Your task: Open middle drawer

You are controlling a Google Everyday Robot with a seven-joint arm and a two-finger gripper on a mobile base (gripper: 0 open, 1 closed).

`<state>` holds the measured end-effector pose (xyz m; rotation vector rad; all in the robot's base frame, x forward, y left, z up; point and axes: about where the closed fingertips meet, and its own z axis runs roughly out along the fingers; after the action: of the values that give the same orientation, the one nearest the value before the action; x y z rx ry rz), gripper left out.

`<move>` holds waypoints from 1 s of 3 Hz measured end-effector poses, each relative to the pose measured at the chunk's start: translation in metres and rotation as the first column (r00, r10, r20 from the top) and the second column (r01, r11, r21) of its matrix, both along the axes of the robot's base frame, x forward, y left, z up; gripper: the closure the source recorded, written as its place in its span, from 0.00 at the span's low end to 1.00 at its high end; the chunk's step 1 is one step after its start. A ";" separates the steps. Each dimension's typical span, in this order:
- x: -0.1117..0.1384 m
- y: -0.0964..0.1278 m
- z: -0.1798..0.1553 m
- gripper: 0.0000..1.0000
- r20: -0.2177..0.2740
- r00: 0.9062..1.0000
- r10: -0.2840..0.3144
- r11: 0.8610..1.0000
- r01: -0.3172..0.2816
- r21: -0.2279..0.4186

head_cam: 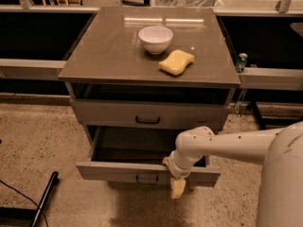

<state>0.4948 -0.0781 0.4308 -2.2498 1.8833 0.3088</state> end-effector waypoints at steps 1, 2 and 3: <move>-0.016 0.003 0.000 0.52 -0.043 0.999 0.019 0.993 -0.014 0.115; -0.016 0.003 0.000 0.75 -0.043 0.999 0.029 0.990 -0.023 0.137; -0.017 0.004 0.002 0.87 -0.045 0.998 0.032 0.988 -0.025 0.152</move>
Offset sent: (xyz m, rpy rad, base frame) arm -0.0249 -0.0084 0.0089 0.2408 0.0371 0.0741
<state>0.4778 -0.0743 0.4329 -2.1888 1.7860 0.4959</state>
